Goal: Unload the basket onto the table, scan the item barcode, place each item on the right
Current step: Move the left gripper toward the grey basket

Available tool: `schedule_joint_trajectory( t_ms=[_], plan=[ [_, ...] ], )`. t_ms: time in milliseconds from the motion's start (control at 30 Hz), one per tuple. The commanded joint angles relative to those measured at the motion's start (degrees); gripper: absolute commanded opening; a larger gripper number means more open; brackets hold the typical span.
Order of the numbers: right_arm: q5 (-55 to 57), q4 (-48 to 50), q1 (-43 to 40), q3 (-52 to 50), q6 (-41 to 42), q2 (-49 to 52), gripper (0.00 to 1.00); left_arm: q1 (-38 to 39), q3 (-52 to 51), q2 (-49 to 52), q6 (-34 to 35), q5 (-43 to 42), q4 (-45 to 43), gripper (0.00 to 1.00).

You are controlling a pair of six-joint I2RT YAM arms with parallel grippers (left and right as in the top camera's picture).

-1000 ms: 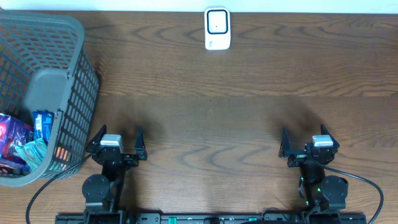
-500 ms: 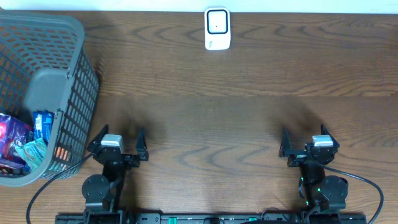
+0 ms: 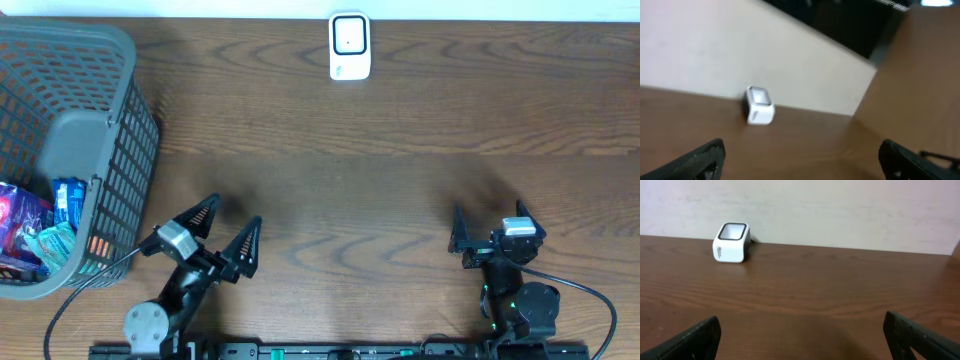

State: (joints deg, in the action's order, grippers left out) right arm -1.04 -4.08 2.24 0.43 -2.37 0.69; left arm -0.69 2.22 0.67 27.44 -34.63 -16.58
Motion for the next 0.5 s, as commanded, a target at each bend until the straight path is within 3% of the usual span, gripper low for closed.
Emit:
schedule_joint_trajectory(
  t_ms=[0,233,367,467],
  plan=[
    [0.52,-0.24,-0.37,-0.11,-0.7,-0.31,0.99,-0.33,8.48,1.49,0.02,0.04,-0.02,0.98],
    [0.52,-0.24,-0.37,-0.11,-0.7,-0.31,0.99,-0.33,31.61,19.08,-9.2,14.12,9.73,0.98],
    [0.5,-0.24,-0.37,-0.11,-0.7,-0.31,0.99,-0.33,50.07,36.04,-16.41,26.86,24.02,0.98],
    [0.5,-0.24,-0.37,-0.11,-0.7,-0.31,0.99,-0.61,69.29,51.49,-24.17,35.01,39.82,0.98]
  ],
)
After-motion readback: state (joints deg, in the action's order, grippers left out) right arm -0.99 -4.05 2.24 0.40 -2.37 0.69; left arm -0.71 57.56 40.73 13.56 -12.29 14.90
